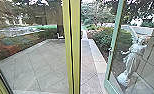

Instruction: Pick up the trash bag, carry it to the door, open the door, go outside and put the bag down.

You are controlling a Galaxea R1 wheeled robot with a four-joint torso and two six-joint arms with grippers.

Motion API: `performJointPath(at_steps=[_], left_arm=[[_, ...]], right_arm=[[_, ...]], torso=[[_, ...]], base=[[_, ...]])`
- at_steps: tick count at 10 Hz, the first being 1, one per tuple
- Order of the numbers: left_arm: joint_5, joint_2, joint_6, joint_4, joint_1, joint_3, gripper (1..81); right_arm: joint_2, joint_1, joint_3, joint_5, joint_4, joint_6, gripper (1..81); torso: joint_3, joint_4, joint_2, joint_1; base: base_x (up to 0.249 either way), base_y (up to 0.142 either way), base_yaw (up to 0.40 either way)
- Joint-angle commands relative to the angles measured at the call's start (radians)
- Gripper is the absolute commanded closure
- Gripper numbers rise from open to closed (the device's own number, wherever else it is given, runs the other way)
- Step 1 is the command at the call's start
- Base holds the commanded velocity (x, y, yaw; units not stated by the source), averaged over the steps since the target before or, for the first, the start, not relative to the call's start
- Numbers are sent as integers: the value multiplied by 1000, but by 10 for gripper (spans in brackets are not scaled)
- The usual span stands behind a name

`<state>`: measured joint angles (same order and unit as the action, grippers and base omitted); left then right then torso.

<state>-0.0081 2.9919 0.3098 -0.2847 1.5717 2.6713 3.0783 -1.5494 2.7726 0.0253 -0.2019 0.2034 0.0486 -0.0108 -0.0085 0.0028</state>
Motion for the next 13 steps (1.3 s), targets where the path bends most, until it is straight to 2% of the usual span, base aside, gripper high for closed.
performJointPath(at_steps=[1, 13], left_arm=[[62, -2, 2, 4, -35, -1, 811], [63, 3, 2, 2, -35, -1, 811]], right_arm=[[6, 39, -7, 56, 13, -1, 10], [7, 4, -4, 47, -11, -21, 10]], torso=[[0, 0, 0, 0], [0, 0, 0, -1]], base=[[0, -71, 0], [0, -87, 0]])
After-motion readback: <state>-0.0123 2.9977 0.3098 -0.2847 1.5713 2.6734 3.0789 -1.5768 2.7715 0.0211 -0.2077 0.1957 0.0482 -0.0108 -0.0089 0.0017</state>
